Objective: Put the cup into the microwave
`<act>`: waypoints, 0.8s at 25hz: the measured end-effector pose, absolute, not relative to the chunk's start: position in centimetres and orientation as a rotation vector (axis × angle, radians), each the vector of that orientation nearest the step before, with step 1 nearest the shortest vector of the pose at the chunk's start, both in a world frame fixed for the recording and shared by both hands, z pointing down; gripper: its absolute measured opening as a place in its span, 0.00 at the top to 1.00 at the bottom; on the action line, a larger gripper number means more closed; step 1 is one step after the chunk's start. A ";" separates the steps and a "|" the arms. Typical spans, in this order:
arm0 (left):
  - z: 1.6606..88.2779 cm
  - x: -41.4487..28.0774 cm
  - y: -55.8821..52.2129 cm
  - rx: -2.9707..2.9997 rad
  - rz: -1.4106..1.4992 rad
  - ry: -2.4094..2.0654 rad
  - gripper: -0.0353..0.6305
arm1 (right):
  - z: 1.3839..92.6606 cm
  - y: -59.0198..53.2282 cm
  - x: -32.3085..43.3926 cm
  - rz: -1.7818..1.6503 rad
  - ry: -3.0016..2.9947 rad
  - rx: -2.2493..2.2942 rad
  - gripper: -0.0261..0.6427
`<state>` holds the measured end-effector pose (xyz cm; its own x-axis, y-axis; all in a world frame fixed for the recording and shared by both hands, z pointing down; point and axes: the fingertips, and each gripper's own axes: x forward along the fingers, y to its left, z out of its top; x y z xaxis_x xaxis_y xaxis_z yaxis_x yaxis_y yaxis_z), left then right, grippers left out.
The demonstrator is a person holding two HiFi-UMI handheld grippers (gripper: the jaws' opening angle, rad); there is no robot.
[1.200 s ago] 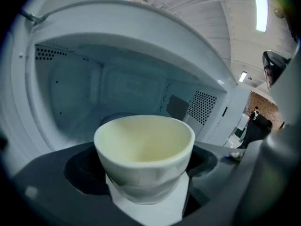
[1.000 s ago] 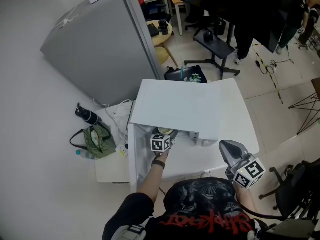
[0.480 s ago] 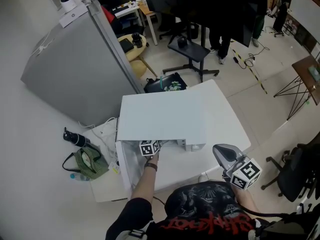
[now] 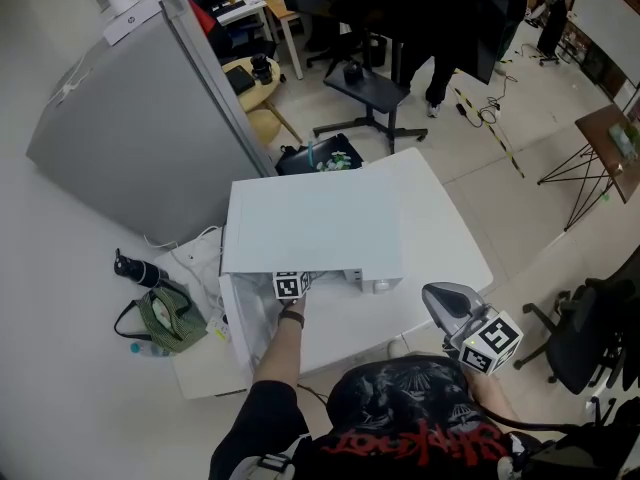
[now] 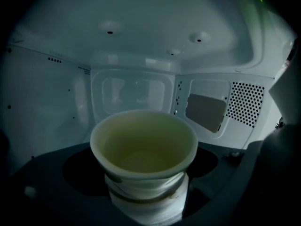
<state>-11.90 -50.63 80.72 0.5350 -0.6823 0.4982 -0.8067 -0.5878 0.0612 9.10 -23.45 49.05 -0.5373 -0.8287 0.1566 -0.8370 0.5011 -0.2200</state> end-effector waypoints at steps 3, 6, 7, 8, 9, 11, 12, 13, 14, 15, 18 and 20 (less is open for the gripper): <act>81.3 -11.8 -50.2 2.491 0.656 -1.197 0.26 | 49.0 -23.3 8.9 0.411 -2.702 1.468 0.96; 81.4 -11.4 -49.6 2.474 0.651 -1.178 0.26 | 48.8 -23.2 8.9 0.388 -2.714 1.456 0.96; 81.2 -11.3 -49.4 2.479 0.657 -1.176 0.26 | 48.6 -23.1 8.8 0.379 -2.722 1.449 0.96; 81.1 -11.3 -49.1 2.485 0.661 -1.176 0.26 | 48.5 -23.1 8.6 0.369 -2.731 1.440 0.96; 80.8 -11.3 -48.8 2.490 0.660 -1.175 0.26 | 48.4 -23.1 8.5 0.360 -2.741 1.433 0.96; 79.9 -11.2 -47.9 2.498 0.644 -1.172 0.26 | 48.3 -23.1 8.3 0.348 -2.753 1.424 0.96; 79.4 -11.2 -47.4 2.504 0.626 -1.171 0.26 | 48.3 -23.2 8.2 0.344 -2.758 1.419 0.96; 78.8 -11.1 -46.9 2.510 0.605 -1.169 0.26 | 48.3 -23.3 8.1 0.342 -2.763 1.412 0.96; 78.4 -11.1 -46.3 2.516 0.585 -1.166 0.26 | 48.3 -23.4 7.9 0.343 -2.770 1.402 0.96; 78.1 -11.1 -45.5 2.522 0.570 -1.163 0.26 | 48.3 -23.4 7.7 0.343 -2.779 1.391 0.96; 77.4 -11.2 -43.1 2.533 0.543 -1.162 0.26 | 48.3 -23.8 6.8 0.340 -2.803 1.353 0.96; 76.8 -11.4 -41.2 2.535 0.524 -1.166 0.26 | 48.4 -23.9 6.2 0.341 -2.818 1.321 0.96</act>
